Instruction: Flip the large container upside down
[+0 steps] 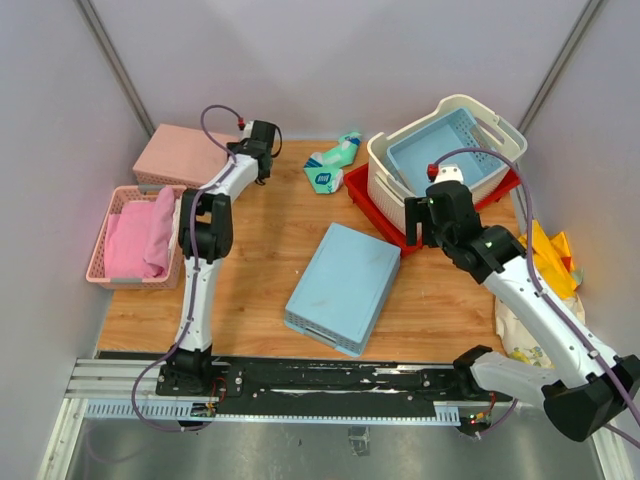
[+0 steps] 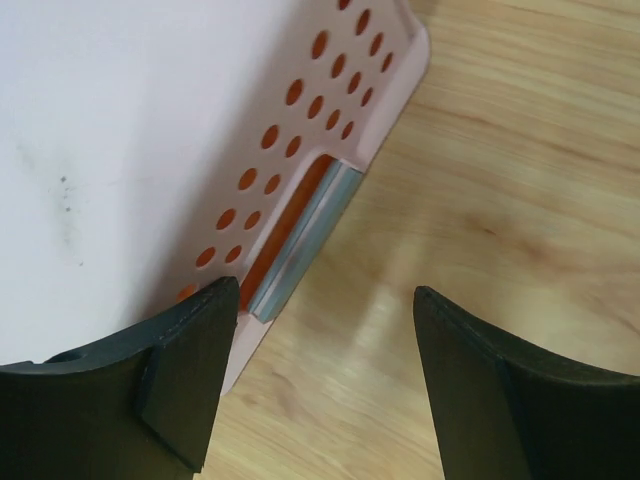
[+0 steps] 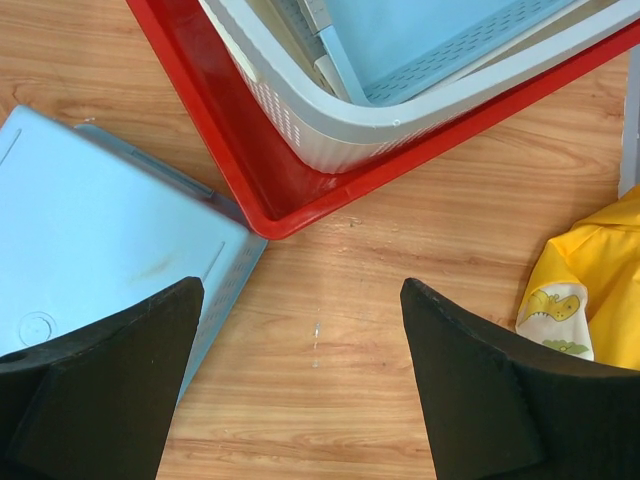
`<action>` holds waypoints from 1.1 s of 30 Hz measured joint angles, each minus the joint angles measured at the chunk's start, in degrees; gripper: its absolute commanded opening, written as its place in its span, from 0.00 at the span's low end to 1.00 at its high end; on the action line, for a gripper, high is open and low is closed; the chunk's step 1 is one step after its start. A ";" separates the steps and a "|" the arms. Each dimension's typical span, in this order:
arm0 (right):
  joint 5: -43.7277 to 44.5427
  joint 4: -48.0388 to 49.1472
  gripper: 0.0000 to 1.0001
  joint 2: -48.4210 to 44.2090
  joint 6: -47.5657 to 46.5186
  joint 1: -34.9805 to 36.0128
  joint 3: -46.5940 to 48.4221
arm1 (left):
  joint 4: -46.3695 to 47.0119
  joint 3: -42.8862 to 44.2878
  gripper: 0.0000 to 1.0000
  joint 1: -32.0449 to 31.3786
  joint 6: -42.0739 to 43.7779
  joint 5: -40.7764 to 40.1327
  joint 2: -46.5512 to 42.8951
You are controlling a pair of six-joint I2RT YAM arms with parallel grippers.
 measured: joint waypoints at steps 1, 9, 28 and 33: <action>-0.02 0.00 0.83 0.28 -0.09 0.00 0.00 | -0.46 0.00 0.75 0.81 -0.37 -0.22 0.09; -0.48 0.04 0.82 2.43 -0.31 0.00 0.00 | -0.59 0.50 0.78 4.09 -2.99 2.19 -0.59; -0.70 -0.57 0.82 -7.23 1.07 0.00 -0.63 | -0.83 -28.72 0.91 -22.08 -5.01 13.40 -47.60; -0.11 -1.79 0.82 -10.34 1.49 -0.02 -1.64 | -3.06 -42.01 0.91 -32.33 -10.64 16.44 -57.44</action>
